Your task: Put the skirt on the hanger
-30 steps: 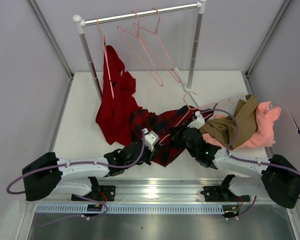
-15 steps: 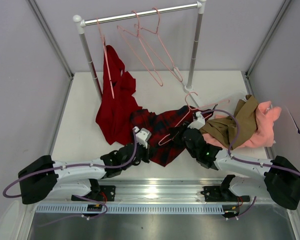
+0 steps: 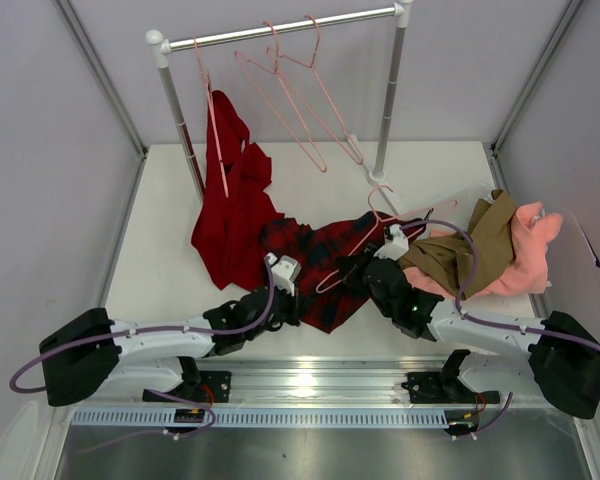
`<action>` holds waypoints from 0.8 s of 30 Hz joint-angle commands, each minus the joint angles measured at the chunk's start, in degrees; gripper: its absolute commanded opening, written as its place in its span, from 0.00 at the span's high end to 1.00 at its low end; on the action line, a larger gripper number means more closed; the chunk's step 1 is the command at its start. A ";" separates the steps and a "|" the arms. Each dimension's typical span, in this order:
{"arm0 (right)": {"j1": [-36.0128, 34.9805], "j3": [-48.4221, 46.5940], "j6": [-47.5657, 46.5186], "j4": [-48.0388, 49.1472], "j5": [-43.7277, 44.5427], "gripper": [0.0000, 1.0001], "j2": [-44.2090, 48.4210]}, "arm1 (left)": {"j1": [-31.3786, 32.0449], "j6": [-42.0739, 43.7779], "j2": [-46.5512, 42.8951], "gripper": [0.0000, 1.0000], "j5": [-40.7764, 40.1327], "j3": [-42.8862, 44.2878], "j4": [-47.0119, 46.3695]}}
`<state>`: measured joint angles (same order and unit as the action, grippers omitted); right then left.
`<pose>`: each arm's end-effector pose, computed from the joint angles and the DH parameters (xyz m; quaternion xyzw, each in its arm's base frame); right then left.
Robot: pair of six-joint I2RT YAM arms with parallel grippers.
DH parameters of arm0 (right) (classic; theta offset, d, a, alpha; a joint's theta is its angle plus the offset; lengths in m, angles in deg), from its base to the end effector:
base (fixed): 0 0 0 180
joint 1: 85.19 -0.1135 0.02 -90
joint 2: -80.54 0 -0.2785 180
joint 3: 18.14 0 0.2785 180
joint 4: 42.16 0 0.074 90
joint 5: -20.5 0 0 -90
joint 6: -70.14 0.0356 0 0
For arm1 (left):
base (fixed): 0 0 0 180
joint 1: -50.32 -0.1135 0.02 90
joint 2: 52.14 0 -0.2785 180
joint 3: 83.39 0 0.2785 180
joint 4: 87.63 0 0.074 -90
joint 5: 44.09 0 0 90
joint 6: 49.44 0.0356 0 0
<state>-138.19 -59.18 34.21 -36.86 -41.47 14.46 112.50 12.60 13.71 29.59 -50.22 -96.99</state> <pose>0.1690 0.1965 0.2146 0.1468 0.7922 0.3313 0.4911 0.1208 -0.2074 0.1744 0.1687 0.8133 -0.3014 0.4682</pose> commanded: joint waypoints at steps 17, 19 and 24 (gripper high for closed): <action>-0.45 1.00 1.84 -0.42 2.47 1.00 -1.68 | -0.65 0.19 5.96 1.00 -3.11 2.91 -8.34; -0.45 1.09 1.92 -0.77 2.47 1.00 -1.59 | -0.56 -0.25 6.40 1.00 -3.72 2.91 -8.52; -0.62 0.92 2.62 -2.09 1.59 1.00 -1.07 | -0.65 -4.27 3.60 1.00 -8.37 3.88 -4.31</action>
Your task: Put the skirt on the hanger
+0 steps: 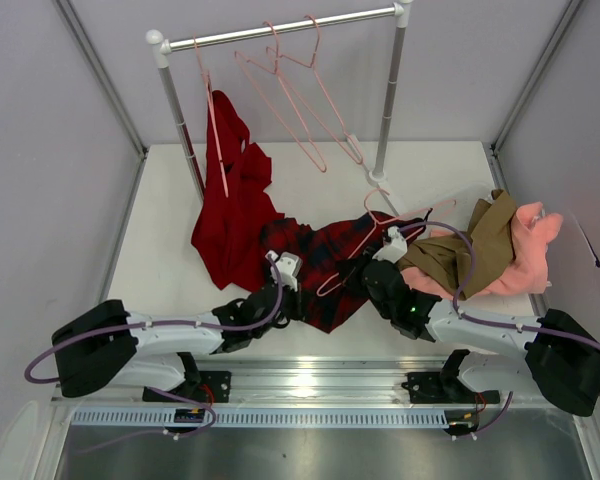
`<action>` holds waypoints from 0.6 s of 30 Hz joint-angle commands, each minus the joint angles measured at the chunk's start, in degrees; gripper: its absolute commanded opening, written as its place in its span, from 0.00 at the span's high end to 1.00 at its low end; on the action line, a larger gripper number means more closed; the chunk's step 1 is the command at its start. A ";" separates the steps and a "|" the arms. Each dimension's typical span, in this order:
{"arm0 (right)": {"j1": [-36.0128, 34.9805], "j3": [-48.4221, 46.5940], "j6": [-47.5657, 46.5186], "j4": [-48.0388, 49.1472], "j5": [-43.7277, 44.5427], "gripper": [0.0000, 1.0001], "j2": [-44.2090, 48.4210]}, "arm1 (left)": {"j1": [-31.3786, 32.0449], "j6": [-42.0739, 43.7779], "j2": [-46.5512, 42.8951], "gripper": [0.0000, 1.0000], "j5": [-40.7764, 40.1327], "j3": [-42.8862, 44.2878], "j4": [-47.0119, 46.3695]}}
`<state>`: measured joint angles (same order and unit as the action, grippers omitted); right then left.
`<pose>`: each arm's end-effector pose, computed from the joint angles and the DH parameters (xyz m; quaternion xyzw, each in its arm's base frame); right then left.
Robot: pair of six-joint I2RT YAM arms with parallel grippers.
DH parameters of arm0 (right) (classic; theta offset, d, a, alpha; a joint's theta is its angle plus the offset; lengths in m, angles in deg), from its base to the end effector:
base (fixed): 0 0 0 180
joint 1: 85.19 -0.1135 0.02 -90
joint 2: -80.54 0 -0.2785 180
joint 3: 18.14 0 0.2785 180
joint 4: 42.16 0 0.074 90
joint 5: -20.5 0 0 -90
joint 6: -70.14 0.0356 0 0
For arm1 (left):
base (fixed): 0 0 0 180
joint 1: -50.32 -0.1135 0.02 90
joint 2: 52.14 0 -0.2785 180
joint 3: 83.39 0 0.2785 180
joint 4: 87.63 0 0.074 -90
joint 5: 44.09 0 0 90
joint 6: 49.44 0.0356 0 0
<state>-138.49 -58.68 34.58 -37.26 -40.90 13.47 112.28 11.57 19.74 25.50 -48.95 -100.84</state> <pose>0.1682 0.1971 0.2068 0.1467 0.8002 0.3193 0.4861 0.1296 -0.2170 0.1648 0.1423 0.8198 -0.2766 0.4808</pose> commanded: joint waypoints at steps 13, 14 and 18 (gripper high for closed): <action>-2.77 0.06 2.96 -3.63 1.28 1.00 2.30 | -0.43 -3.62 -4.55 1.00 -4.12 2.43 2.27; -3.04 -0.11 3.04 -3.55 1.37 1.00 1.86 | -0.52 -3.53 -4.38 1.00 -4.12 2.70 2.44; -3.30 -0.29 3.48 -2.84 1.46 1.00 -0.08 | -0.52 -2.56 -5.25 1.00 -3.77 3.31 2.88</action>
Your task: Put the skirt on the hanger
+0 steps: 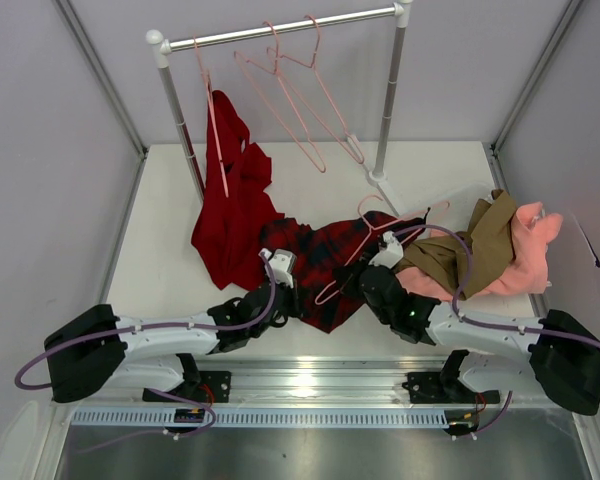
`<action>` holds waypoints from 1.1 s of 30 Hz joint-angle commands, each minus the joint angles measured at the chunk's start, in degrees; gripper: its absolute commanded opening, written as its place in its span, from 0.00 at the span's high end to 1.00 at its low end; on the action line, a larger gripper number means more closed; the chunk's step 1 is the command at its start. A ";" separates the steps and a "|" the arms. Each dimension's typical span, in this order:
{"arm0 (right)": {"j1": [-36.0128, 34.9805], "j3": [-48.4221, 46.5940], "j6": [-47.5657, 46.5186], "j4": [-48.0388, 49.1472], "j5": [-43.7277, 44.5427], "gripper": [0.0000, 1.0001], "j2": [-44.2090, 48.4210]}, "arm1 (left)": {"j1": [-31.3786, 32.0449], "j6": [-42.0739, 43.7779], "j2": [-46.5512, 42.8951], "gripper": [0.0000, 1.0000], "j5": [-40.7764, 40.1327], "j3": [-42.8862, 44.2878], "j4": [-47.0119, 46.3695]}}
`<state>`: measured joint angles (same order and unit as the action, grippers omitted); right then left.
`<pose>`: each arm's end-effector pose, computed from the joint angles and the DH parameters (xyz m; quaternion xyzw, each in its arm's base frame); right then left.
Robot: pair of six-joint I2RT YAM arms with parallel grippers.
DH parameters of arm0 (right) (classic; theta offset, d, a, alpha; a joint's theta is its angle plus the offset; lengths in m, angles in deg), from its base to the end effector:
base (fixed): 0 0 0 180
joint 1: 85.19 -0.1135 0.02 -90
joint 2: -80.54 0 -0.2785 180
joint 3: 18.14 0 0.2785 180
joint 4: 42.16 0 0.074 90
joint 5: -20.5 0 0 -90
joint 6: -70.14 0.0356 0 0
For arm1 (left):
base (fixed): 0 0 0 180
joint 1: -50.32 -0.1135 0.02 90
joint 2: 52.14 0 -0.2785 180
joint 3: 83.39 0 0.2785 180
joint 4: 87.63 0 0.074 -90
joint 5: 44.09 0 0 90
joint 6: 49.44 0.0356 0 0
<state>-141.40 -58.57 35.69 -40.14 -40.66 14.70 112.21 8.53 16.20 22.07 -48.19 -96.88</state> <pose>0.1556 0.2016 0.2063 0.1321 0.8102 0.3235 0.4706 0.1295 -0.2118 0.1769 0.1024 0.8214 -0.2719 0.4908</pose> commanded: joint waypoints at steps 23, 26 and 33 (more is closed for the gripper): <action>-0.48 0.92 7.99 3.64 8.16 1.00 -1.57 | 0.07 0.13 0.13 1.00 6.70 4.30 -2.56; -0.48 1.71 9.14 4.26 8.60 1.00 -1.04 | 0.60 0.04 0.74 1.00 7.22 5.53 -3.00; -0.48 3.37 12.74 4.96 9.31 1.00 0.54 | 1.31 -1.54 1.80 1.00 5.82 7.56 -2.92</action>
<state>-142.03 -57.22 42.99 -35.40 -34.78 13.80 113.20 8.84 17.40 28.50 -43.25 -96.97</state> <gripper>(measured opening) 0.044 0.004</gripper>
